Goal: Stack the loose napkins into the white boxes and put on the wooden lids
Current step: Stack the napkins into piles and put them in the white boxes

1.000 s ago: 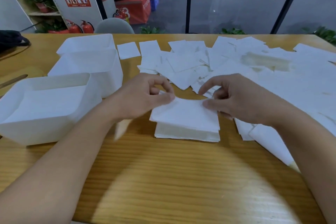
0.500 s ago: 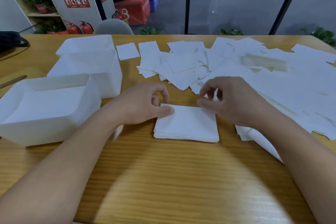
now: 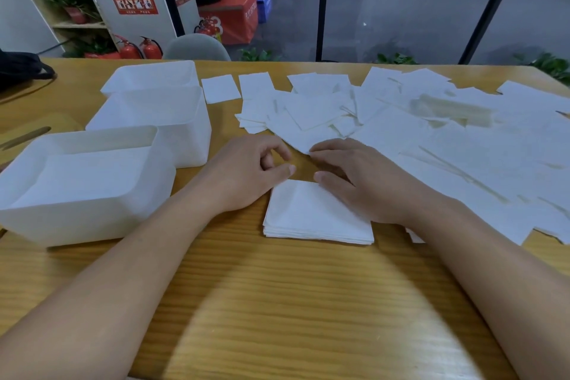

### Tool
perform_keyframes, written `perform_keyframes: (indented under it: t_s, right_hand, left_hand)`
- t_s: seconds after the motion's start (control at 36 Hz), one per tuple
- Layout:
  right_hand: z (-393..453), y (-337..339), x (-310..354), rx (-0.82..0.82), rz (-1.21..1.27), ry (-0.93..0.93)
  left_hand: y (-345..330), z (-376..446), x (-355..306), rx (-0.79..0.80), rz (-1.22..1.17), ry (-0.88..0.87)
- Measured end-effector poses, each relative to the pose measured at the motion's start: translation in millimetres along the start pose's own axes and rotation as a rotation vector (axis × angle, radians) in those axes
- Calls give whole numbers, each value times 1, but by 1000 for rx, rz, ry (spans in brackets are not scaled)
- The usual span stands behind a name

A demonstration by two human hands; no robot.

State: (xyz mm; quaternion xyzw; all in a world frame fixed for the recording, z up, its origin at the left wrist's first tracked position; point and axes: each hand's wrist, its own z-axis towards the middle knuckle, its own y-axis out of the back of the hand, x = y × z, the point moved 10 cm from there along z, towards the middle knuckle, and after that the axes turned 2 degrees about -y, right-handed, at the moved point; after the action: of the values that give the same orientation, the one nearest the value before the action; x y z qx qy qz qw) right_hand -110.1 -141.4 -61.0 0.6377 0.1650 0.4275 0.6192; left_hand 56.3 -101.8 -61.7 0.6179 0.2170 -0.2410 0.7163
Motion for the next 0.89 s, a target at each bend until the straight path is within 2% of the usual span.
perform_keyframes:
  t_s: [0.17,0.25,0.36,0.5,0.64,0.81,0.89]
  right_hand:
    - [-21,37,-3,-259,330,41]
    - [-31,51,-3,-316,447,54]
    - [-34,61,3,-350,556,112]
    - [-37,59,7,-286,609,130]
    - [-35,57,-2,-253,598,29]
    - [-36,61,-33,-446,561,-238]
    - [-33,55,-38,-384,569,-290]
  left_hand:
    - [12,1,3,-112,-82,49]
    - [19,0,5,-175,-136,77]
    - [17,1,14,-187,-338,191]
    - [11,-2,31,-189,-678,363]
    - [13,-2,31,-138,-658,297]
    - [8,0,18,-60,-745,217]
    - [7,-2,7,-7,-754,152]
